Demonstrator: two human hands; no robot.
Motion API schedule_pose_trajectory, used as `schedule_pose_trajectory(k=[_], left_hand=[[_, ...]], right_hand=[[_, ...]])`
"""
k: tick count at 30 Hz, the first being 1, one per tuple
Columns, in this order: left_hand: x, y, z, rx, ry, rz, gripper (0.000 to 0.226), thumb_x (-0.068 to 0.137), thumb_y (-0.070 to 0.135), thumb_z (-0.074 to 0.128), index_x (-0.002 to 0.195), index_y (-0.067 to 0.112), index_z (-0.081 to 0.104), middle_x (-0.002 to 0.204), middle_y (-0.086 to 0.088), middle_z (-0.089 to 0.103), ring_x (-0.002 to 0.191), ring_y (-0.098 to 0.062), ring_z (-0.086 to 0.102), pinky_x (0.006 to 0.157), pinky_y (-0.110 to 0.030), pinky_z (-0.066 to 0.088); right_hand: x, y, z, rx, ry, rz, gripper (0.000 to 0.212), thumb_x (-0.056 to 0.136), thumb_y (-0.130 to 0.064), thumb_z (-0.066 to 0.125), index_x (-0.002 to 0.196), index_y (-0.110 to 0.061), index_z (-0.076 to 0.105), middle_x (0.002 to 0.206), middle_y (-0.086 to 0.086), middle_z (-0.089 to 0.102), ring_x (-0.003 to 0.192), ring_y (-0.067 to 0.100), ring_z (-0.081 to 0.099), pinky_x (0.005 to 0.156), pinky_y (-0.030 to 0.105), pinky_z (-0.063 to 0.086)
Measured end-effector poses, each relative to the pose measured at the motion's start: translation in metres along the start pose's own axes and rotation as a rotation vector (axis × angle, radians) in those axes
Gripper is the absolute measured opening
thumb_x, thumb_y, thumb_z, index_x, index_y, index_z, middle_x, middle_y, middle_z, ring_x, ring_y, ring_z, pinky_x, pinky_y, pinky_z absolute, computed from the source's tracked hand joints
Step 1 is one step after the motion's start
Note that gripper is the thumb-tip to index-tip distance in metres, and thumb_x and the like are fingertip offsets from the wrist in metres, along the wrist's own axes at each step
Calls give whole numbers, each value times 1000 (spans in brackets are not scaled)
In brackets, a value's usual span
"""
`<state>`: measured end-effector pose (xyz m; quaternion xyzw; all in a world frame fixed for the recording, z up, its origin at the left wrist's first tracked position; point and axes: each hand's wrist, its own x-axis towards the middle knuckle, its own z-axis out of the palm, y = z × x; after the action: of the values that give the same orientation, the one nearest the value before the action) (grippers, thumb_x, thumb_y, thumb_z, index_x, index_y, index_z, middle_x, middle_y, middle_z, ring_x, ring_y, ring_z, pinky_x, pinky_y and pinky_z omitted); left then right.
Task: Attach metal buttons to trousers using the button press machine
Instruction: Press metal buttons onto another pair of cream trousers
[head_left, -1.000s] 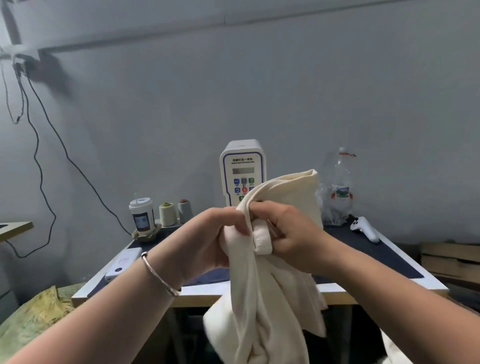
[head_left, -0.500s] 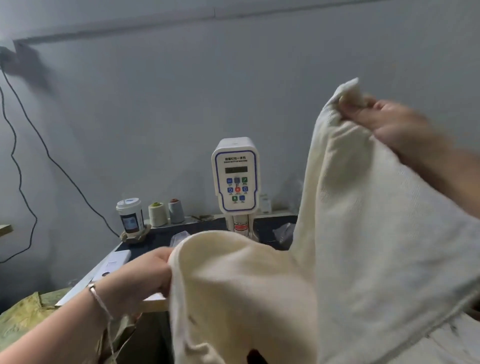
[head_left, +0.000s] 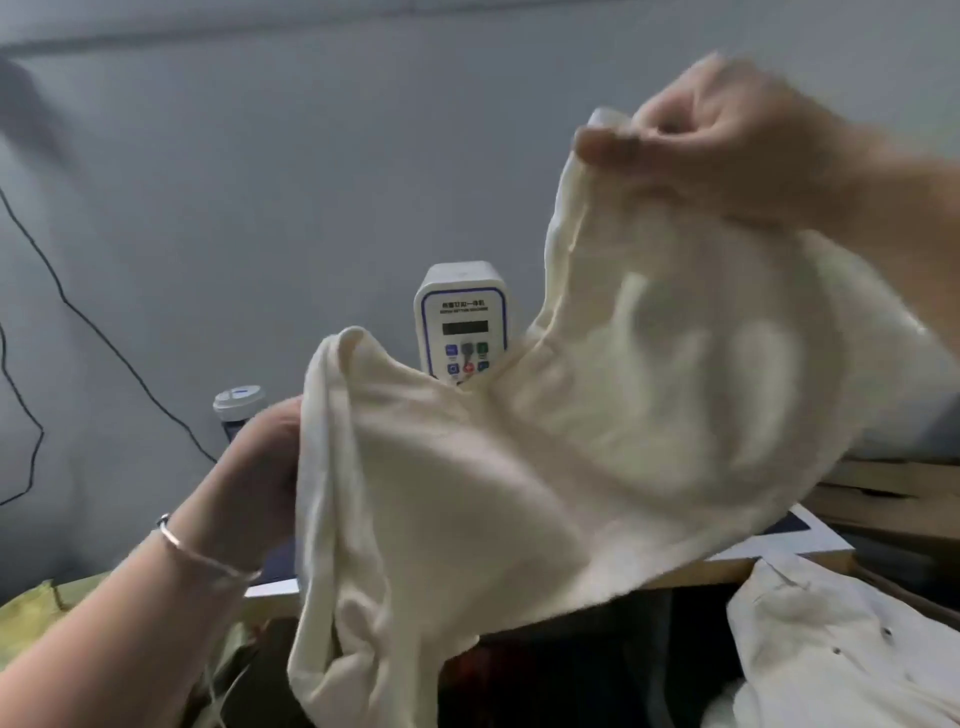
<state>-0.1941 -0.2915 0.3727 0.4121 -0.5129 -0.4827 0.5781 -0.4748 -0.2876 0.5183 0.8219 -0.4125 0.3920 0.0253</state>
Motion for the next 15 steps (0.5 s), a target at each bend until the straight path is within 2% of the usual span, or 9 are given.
schedule_pose_trajectory(k=[2,4,5,6,7,8,10,12,15], left_hand=[[7,18,19,15,5,106,62,87,-21,34,40,7,63,42,5,52,35,-3,47,38,-12,39],[16,31,45,-17,-63,91,42,89,-14,38,73,-2,75,65,-10,64,58,-17,62,55,-22,51],[19,34,57,-50,-117,60,32,92,-10,40,93,-10,71,78,-18,65,70,-25,63,63,-29,53],[23,35,66,-57,-129,31,28,95,-6,41,103,-11,67,82,-19,64,71,-28,63,65,-32,54],[24,36,76,-64,-135,28,26,96,-5,41,100,-8,66,77,-17,65,65,-27,63,61,-31,54],[26,36,82,-70,-152,43,28,96,-6,40,91,-4,67,69,-14,65,57,-23,63,56,-28,54],[29,32,90,-24,-227,91,37,91,-16,37,74,-1,67,61,-13,65,51,-20,64,51,-25,54],[33,27,94,51,-285,138,27,81,-19,38,84,-13,64,77,-23,66,69,-30,65,70,-34,54],[32,20,87,156,-383,233,37,87,5,52,122,-6,60,124,-26,60,113,-30,56,102,-41,40]], right_hand=[[-2,-7,29,-320,-121,-25,79,59,-95,39,60,-17,51,42,-9,40,40,8,38,43,25,28],[-22,-9,66,-391,-213,-76,90,42,-100,37,101,-37,60,76,-14,66,73,10,63,59,28,40],[-32,-8,82,-401,-229,-112,110,38,-99,40,133,-45,39,105,-13,68,97,16,64,68,28,40],[-38,-5,94,-375,-251,-105,127,37,-95,47,148,-46,9,124,-11,62,110,21,60,73,29,40],[-43,-3,102,-285,-249,-56,133,39,-88,55,149,-45,-7,129,-10,58,112,22,59,76,30,41],[-45,-2,108,-145,-214,2,130,44,-80,62,150,-44,-4,123,-11,59,108,21,61,78,32,45],[-45,10,116,140,-84,122,99,51,-60,71,141,-37,38,106,-13,66,96,15,64,81,34,51],[-48,20,122,311,47,196,50,56,-44,72,100,-21,66,84,-12,68,76,8,63,70,30,53],[-55,32,126,583,167,311,27,67,-24,72,62,-2,56,63,-3,50,60,9,43,55,27,38]])
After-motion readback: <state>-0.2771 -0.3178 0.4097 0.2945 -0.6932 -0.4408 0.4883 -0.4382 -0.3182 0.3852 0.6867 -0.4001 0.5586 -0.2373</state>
